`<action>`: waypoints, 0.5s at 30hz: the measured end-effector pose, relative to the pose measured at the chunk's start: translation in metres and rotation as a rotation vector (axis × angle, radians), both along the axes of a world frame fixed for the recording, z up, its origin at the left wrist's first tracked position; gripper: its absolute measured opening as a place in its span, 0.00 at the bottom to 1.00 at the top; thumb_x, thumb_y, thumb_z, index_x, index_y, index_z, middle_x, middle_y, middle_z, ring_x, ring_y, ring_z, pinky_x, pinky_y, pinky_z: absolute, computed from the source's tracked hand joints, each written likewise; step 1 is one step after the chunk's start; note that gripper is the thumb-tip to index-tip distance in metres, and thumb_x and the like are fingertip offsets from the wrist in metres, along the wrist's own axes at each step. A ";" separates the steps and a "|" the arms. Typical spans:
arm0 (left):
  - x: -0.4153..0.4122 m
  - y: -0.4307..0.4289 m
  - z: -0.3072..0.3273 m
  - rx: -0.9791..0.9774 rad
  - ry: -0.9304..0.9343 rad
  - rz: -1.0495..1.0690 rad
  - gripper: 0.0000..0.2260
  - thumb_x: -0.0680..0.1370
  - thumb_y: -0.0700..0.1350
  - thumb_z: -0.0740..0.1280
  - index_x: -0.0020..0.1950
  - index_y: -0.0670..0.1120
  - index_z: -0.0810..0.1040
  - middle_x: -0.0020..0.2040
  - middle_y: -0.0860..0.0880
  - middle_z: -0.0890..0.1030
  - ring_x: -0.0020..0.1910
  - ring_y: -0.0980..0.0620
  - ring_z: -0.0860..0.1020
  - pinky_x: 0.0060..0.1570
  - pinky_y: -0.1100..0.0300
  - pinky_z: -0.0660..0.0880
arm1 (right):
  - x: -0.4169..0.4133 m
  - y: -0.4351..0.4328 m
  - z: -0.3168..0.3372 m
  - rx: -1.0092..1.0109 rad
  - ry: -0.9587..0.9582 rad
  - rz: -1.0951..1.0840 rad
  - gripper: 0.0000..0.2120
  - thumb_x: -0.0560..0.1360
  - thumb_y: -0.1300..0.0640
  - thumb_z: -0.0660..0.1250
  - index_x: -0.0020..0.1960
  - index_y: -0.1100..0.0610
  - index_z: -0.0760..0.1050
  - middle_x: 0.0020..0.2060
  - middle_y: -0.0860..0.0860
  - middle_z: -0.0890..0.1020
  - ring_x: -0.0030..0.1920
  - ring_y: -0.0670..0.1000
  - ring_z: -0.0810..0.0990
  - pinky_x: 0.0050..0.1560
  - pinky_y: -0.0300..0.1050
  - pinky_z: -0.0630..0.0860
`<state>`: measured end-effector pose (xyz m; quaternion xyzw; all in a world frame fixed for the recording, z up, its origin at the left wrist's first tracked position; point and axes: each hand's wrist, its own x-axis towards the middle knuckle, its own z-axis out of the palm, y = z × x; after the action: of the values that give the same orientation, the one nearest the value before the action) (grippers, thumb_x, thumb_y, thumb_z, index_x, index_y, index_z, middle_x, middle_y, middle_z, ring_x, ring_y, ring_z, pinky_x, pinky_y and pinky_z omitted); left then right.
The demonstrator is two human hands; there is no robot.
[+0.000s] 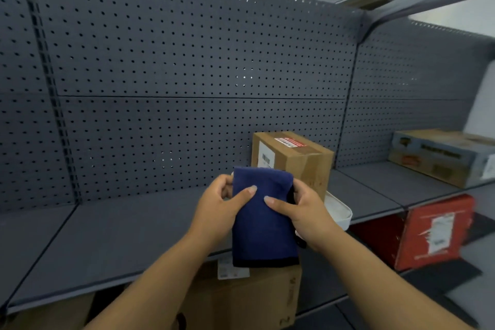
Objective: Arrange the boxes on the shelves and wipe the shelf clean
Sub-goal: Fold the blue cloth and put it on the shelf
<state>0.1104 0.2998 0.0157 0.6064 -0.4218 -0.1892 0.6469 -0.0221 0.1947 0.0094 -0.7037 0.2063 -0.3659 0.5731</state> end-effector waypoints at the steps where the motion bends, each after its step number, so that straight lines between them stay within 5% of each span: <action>1: -0.006 -0.006 0.000 0.001 0.005 -0.019 0.07 0.74 0.48 0.70 0.48 0.48 0.75 0.47 0.45 0.82 0.45 0.49 0.82 0.40 0.54 0.81 | -0.006 -0.006 -0.001 0.004 -0.002 -0.027 0.22 0.71 0.59 0.73 0.62 0.52 0.72 0.57 0.48 0.80 0.56 0.48 0.80 0.55 0.49 0.79; 7: -0.045 -0.052 -0.005 -0.009 0.045 -0.163 0.08 0.75 0.44 0.69 0.53 0.51 0.74 0.47 0.44 0.83 0.46 0.49 0.82 0.39 0.59 0.80 | -0.049 -0.051 -0.006 0.019 0.052 -0.175 0.24 0.69 0.55 0.74 0.62 0.55 0.71 0.58 0.52 0.80 0.57 0.52 0.80 0.58 0.57 0.78; 15: -0.111 -0.132 -0.016 -0.039 0.086 -0.244 0.20 0.73 0.38 0.71 0.54 0.59 0.68 0.56 0.49 0.80 0.54 0.53 0.80 0.46 0.60 0.80 | -0.116 -0.126 -0.005 0.001 0.017 -0.230 0.25 0.72 0.61 0.71 0.56 0.53 0.55 0.48 0.52 0.76 0.45 0.48 0.78 0.40 0.41 0.76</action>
<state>-0.0002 0.1680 -0.0001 0.5294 -0.4678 -0.2840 0.6483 -0.1386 0.0684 0.0046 -0.6780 0.2909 -0.4232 0.5259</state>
